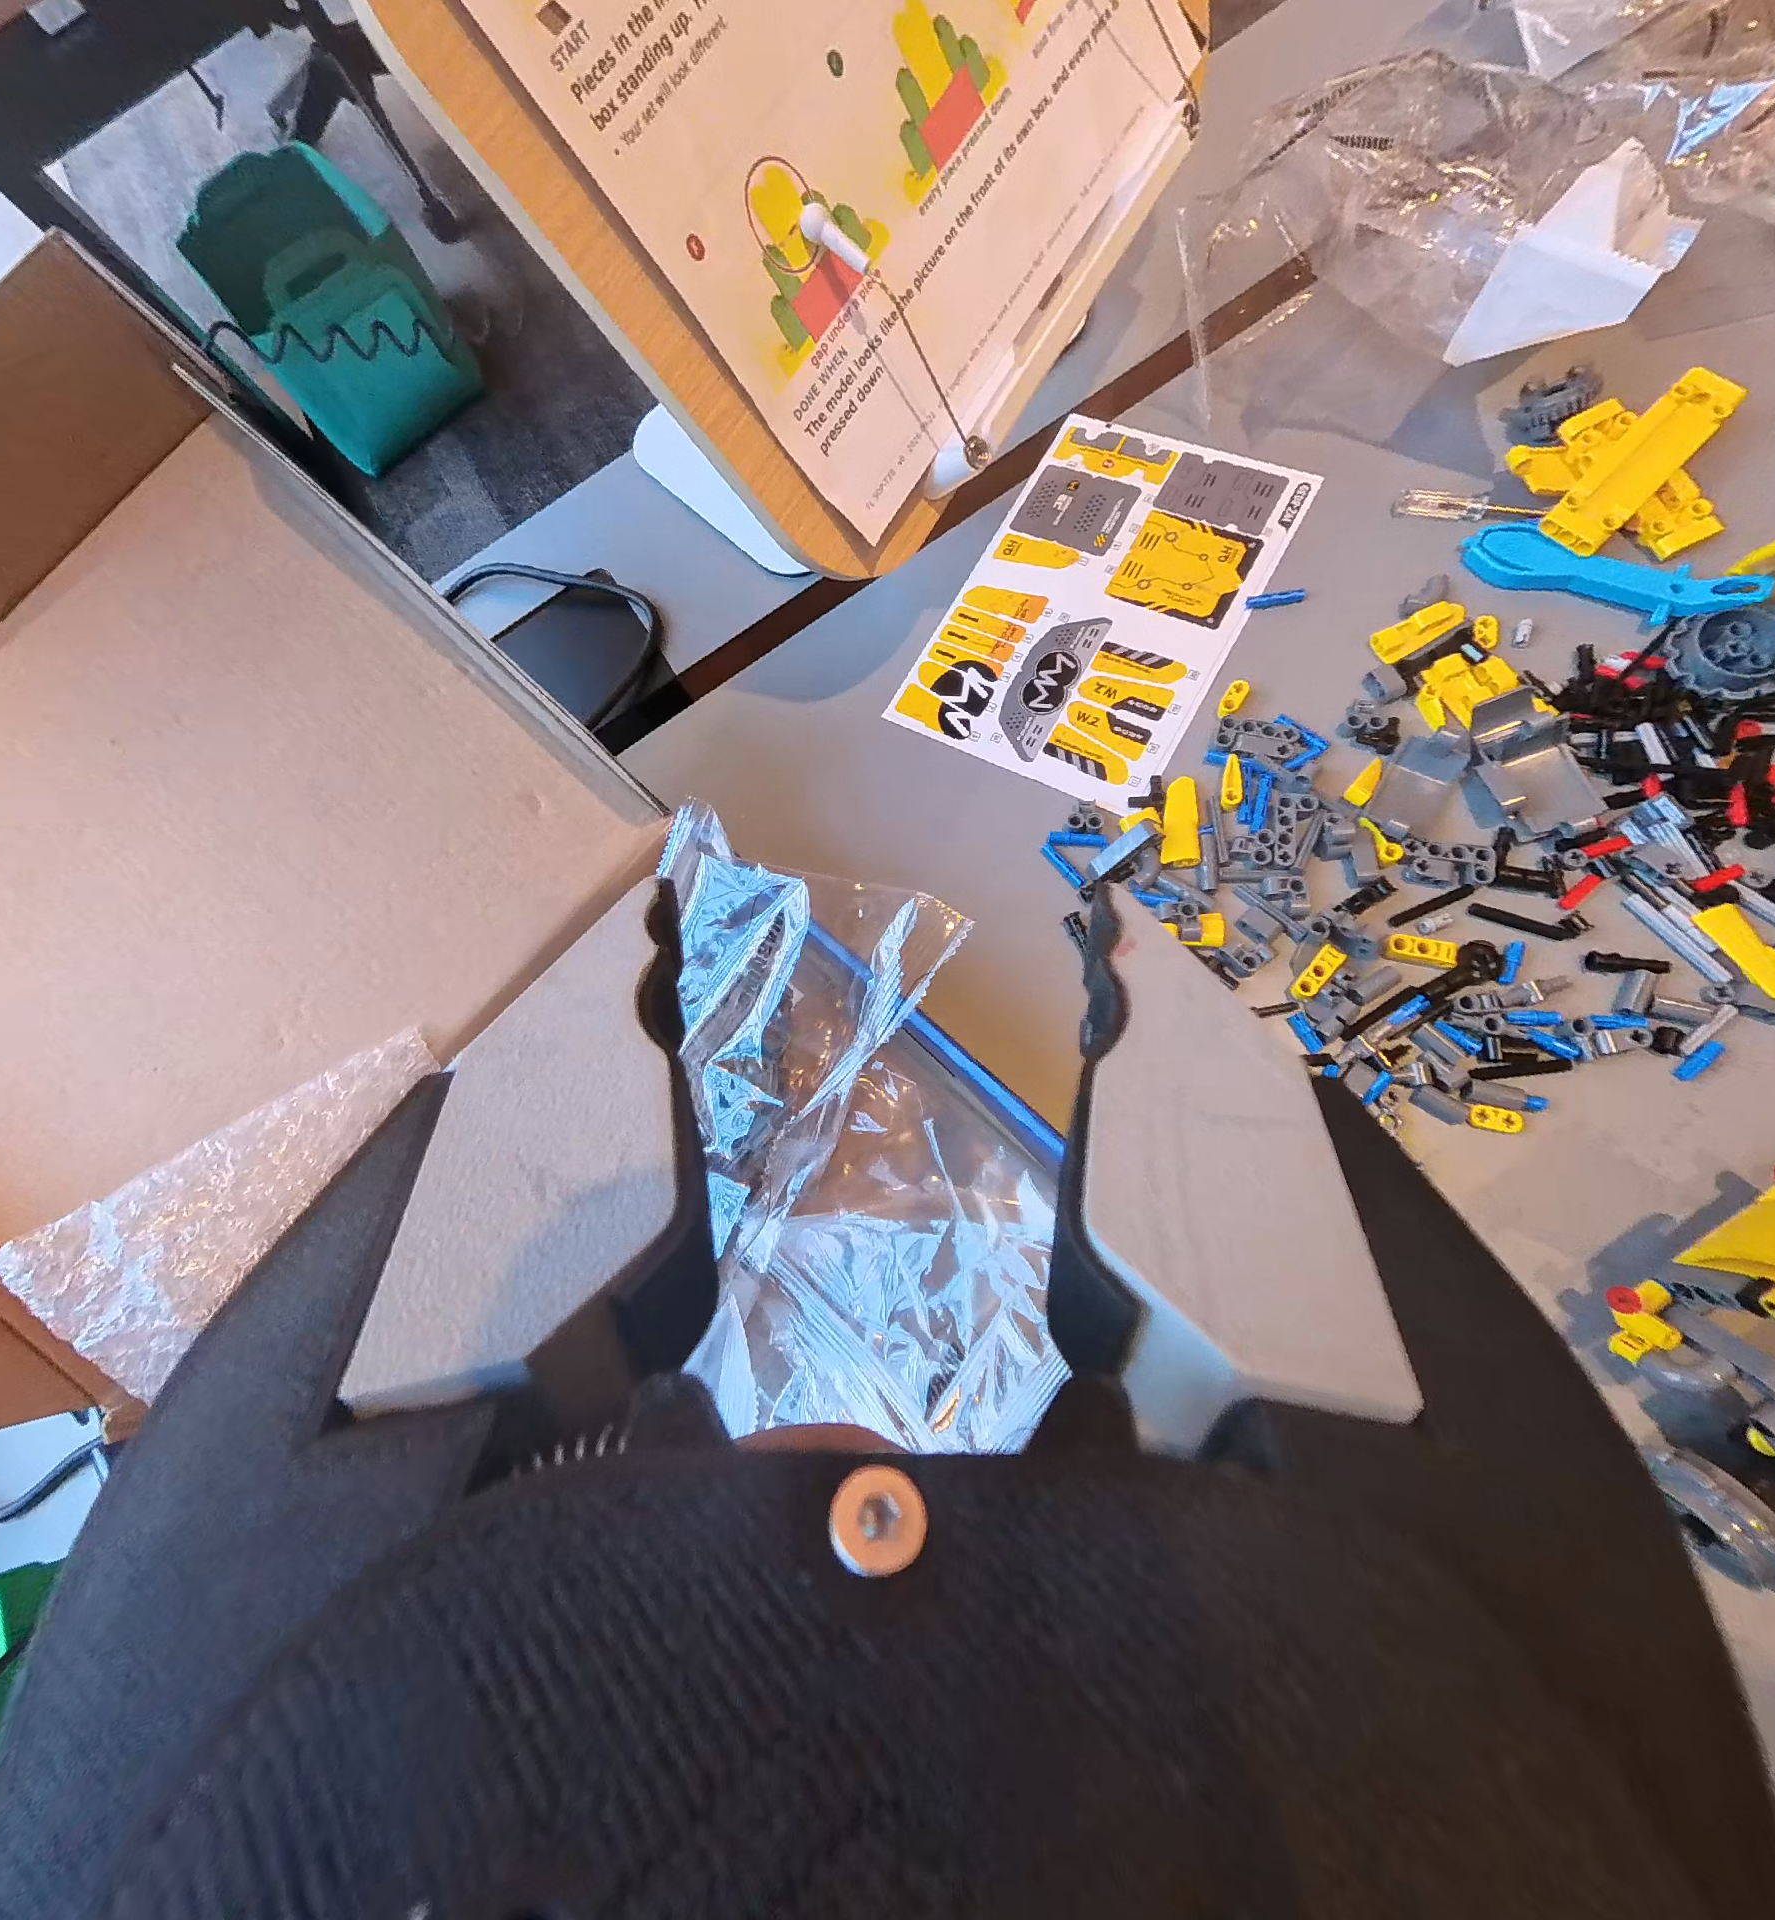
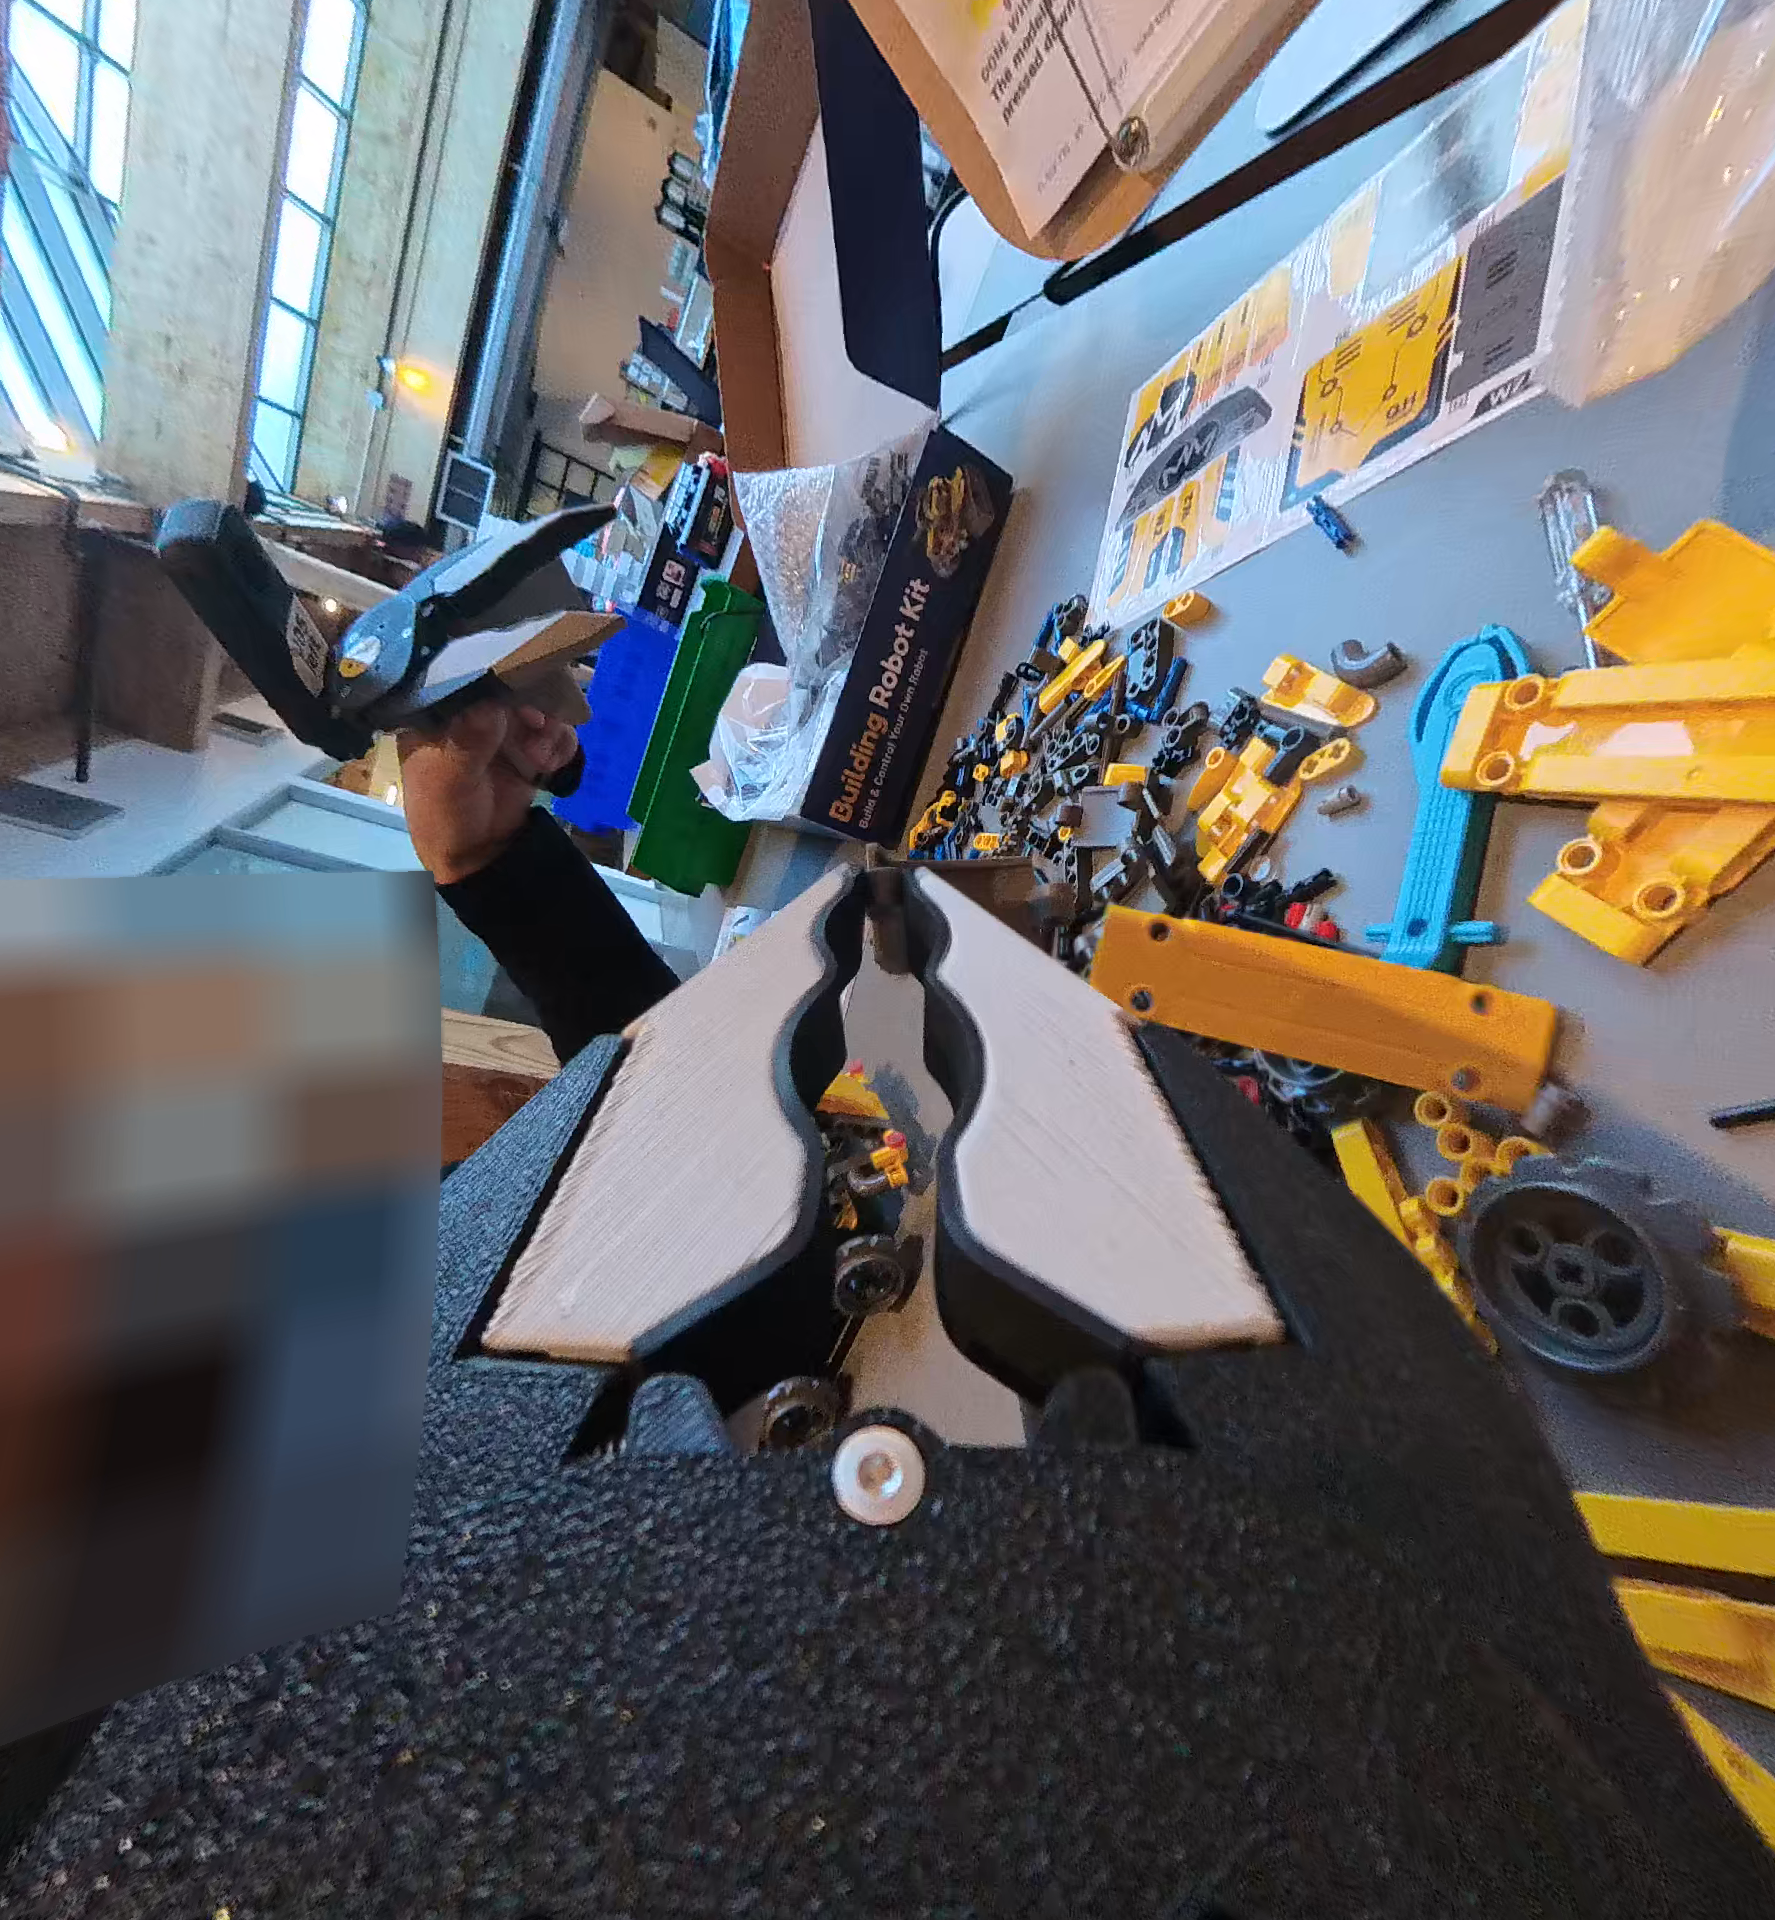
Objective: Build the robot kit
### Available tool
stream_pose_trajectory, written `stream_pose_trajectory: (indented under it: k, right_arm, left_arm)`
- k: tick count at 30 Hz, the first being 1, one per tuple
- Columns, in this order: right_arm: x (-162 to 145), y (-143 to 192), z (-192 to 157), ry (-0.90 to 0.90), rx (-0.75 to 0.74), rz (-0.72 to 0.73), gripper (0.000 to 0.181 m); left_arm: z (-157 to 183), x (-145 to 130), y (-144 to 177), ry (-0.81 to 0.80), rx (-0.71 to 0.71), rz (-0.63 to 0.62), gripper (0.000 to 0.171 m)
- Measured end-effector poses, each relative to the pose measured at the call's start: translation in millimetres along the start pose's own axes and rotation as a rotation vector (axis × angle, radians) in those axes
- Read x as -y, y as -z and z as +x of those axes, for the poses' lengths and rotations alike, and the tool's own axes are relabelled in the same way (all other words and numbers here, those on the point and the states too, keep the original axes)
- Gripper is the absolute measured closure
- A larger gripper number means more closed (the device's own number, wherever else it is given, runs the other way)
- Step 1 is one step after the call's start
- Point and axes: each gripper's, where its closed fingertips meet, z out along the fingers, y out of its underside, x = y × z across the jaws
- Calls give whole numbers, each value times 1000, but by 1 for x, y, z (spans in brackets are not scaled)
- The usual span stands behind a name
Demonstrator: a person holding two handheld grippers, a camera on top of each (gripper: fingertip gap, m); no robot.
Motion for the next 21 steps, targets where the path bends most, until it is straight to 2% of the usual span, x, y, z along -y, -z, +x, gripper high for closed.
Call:
stream_pose_trajectory:
  k: [6, 8, 11, 14, 16, 17, 21]
  right_arm:
    - [9, -2, -20, 35, 69, 57, 175]
    - [6, -8, -37, 67, 124, 51, 176]
    - [4, -17, -65, 47, 239, 72, 175]
    - [9, -28, -90, 1, 336, 147, 173]
    - [13, -35, -106, -18, 394, 206, 175]
    - [14, -38, -114, -25, 416, 230, 177]
    - [7, -57, -143, -32, 490, 258, 176]
  left_arm:
    - [2, 2, 1, 0, -6, 10, 96]
    - [13, 6, -1, -18, -55, 24, 94]
    - [46, 22, 2, -130, -160, 96, 87]
    - [95, 45, 14, -328, -288, 237, 86]
    - [133, 52, 23, -471, -377, 314, 104]
    - [146, 54, 25, -536, -382, 341, 112]
    - [178, 67, 21, -651, -327, 412, 112]
